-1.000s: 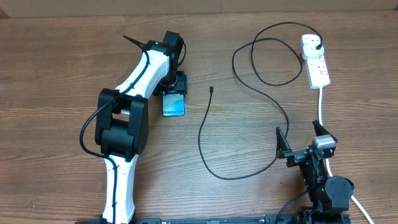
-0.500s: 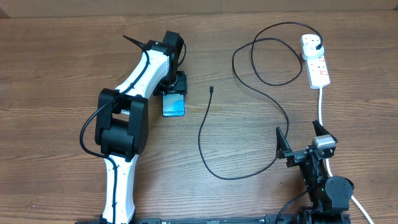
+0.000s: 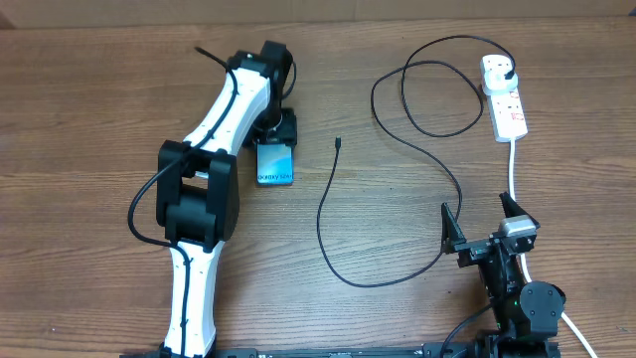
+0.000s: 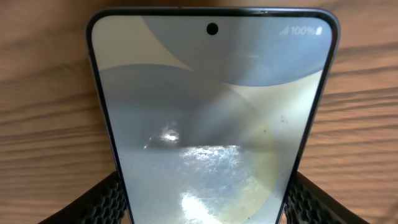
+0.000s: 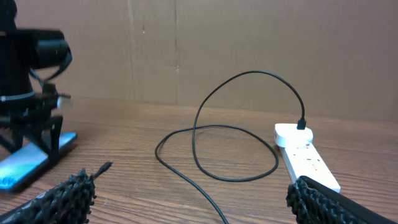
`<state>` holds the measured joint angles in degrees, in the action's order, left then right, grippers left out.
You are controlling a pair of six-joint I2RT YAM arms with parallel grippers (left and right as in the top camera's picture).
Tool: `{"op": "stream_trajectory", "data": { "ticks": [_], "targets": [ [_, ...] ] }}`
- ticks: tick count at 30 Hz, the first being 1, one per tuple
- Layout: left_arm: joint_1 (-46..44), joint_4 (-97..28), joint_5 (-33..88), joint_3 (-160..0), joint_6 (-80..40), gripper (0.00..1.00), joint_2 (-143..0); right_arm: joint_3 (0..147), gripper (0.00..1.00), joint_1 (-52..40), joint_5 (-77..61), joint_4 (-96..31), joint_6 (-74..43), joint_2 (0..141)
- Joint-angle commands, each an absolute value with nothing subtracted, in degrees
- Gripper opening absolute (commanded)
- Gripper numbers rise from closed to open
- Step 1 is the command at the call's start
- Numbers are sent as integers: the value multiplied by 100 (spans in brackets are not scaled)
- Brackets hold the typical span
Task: Plug charger to phone and switch on socket
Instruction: 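Close the left gripper on the phone's top end and tilt it up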
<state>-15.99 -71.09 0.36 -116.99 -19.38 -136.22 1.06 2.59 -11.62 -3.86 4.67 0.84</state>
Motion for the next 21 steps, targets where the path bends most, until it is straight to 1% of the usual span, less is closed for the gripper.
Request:
{"op": "stream_trajectory", "data": {
  "ticks": [1,4,6,10,11,15,21],
  "targets": [
    [-1562,-7253,40,-12239,-1929,40,-13607,47,100,266,-1164,-357,432,23],
    [-1562,-7428,38,-12464,-1929,38,-13607,47,100,266,-1164,-357,432,23],
    [-1562,-7518,38,-12584,-1929,33,-13607,47,100,266,-1164,-357,432,23],
    [-1562,-7564,38,-12693,-1929,22,-13607,47,100,263,-1164,-357,432,23],
    [-1562,-7566,40,-12691,-1931,17,-13607,47,100,266,-1164,-357,432,23],
    [-1562,-7588,40,-12691,-1931,5,-13607,47,100,266,-1164,-357,432,23],
    [-1562,-7673,54,-12691,-2115,4,-13607,47,100,266,-1164,-357,432,23]
  ]
}}
